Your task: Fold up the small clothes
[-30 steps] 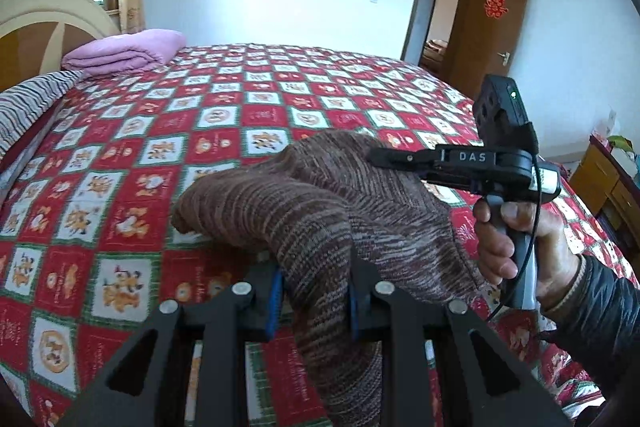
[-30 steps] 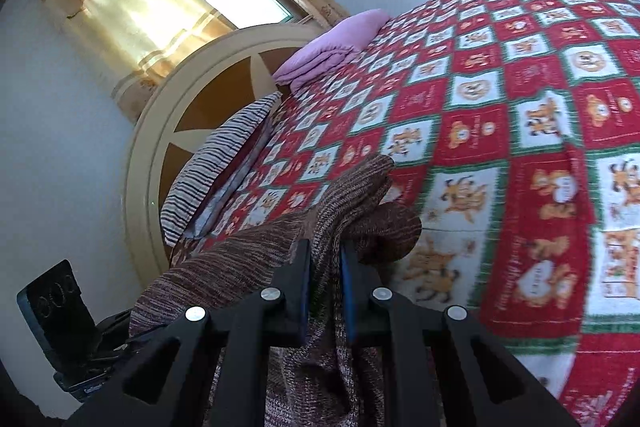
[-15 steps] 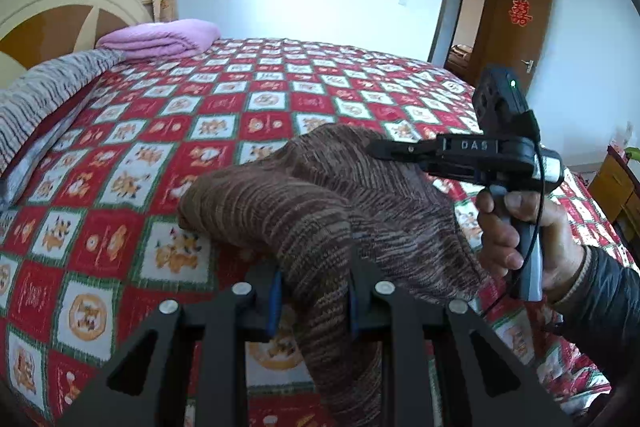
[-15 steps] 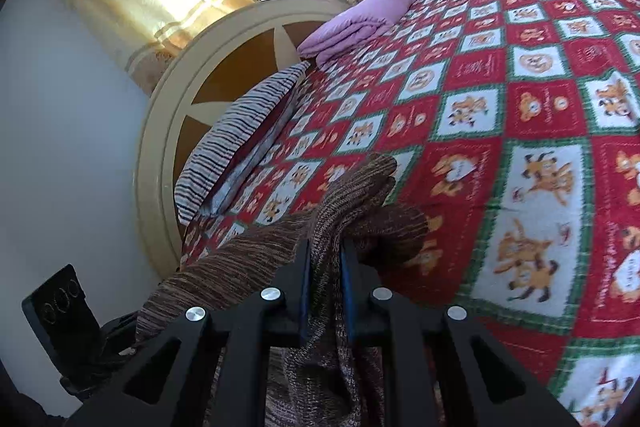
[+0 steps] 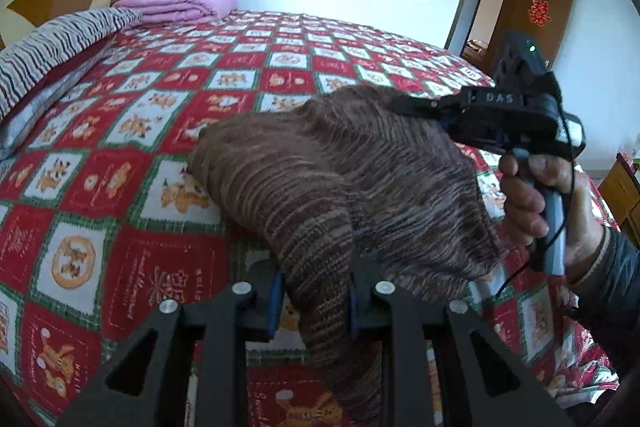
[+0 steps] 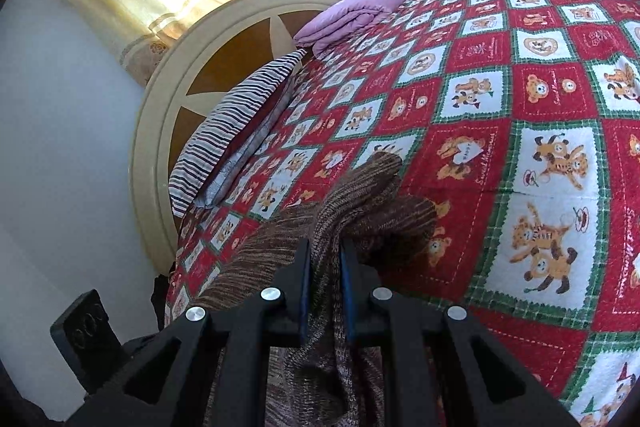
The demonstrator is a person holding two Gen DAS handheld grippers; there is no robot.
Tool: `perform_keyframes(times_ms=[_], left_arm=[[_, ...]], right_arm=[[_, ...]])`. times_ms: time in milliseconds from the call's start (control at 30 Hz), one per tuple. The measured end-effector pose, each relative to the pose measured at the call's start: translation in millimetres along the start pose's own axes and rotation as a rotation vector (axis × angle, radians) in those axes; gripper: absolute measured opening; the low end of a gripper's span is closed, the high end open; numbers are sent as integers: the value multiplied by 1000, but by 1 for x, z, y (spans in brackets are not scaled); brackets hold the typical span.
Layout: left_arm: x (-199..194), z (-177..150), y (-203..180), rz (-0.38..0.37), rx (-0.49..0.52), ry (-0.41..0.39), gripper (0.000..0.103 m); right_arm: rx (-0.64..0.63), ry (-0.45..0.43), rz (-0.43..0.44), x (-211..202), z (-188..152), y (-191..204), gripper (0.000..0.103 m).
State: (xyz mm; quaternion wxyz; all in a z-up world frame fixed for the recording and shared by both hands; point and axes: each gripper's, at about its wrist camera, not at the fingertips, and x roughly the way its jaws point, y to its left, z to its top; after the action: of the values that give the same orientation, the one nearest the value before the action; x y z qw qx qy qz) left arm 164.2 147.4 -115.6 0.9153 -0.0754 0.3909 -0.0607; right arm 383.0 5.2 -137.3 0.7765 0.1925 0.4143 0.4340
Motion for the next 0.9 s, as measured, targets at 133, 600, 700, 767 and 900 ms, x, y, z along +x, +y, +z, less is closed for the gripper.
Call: perform_keyframes(times_ms=[133, 600, 700, 767, 900], left_arm=[[10, -7, 4, 0, -29, 26, 30], [27, -20, 9, 52, -79, 64, 60], [30, -21, 9, 64, -79, 62, 67], [30, -21, 8, 70, -70, 58, 68], [29, -20, 8, 78, -69, 63, 70]], right_arm=[[16, 3, -12, 4, -1, -6, 13], [103, 21, -58, 13, -12, -46, 13], [113, 26, -62, 15, -12, -50, 13], [112, 37, -72, 17, -14, -52, 14], [120, 39, -80, 18, -18, -55, 14]])
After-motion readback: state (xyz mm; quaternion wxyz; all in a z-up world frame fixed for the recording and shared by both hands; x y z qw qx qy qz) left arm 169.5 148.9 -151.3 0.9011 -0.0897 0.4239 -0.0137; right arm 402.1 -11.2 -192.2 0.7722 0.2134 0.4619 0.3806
